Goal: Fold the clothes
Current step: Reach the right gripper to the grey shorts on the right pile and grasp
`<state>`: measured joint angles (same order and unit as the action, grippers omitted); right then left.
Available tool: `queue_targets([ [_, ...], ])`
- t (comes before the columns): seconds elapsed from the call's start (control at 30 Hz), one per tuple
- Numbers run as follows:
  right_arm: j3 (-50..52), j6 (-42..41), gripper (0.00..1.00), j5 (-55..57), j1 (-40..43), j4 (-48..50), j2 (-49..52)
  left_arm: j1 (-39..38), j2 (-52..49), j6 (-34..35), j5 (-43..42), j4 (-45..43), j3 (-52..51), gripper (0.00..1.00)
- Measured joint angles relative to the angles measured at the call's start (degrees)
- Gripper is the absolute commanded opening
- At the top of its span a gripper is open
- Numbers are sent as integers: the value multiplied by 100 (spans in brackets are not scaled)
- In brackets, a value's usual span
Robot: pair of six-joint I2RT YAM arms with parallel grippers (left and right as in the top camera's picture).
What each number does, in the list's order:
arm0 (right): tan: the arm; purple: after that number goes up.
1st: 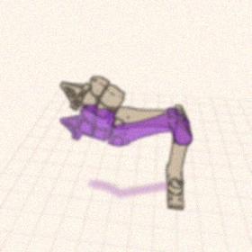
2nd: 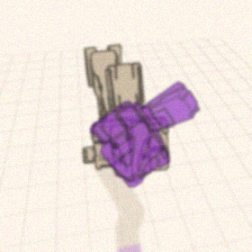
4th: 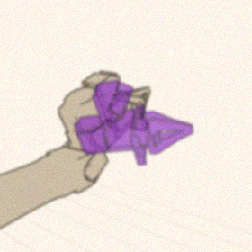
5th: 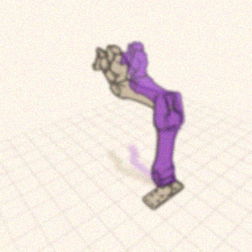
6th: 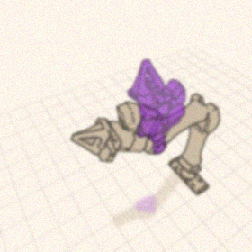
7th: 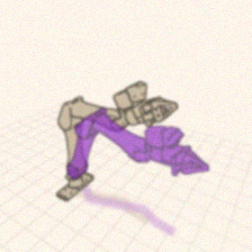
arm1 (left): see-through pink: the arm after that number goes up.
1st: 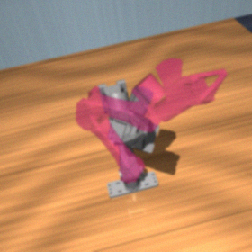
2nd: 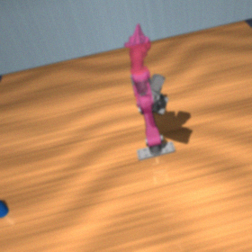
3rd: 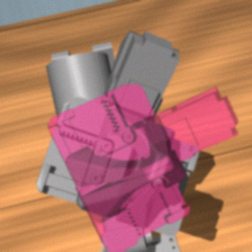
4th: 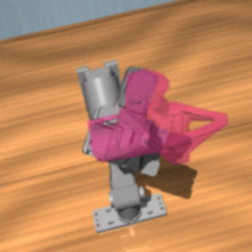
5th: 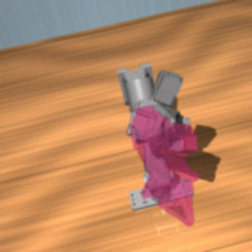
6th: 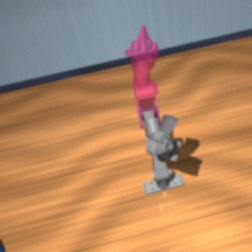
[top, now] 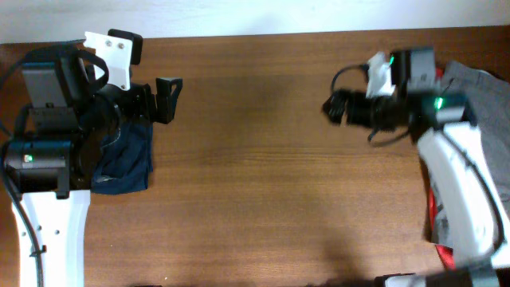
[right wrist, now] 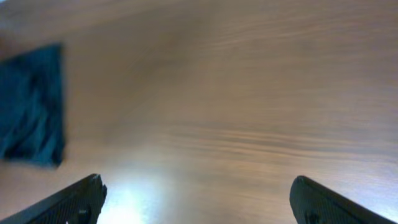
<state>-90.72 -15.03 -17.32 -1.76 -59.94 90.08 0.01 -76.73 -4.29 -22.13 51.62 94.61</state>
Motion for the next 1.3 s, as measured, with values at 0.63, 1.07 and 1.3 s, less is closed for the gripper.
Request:
queue_targets([
  [0.63, -2124, -1241, 90, 1731, 2719, 1864, 3589, 0, -588, 7, -116, 203, 2, 99],
  [1.07, -2124, -1211, 15, 1864, 2719, 2754, 4404, 0, -761, 7, -129, 420, 2, 99],
  [1.3, -2245, -1102, 4, 1928, 2741, 2149, 4395, 0, -761, 7, -129, 420, 2, 98],
])
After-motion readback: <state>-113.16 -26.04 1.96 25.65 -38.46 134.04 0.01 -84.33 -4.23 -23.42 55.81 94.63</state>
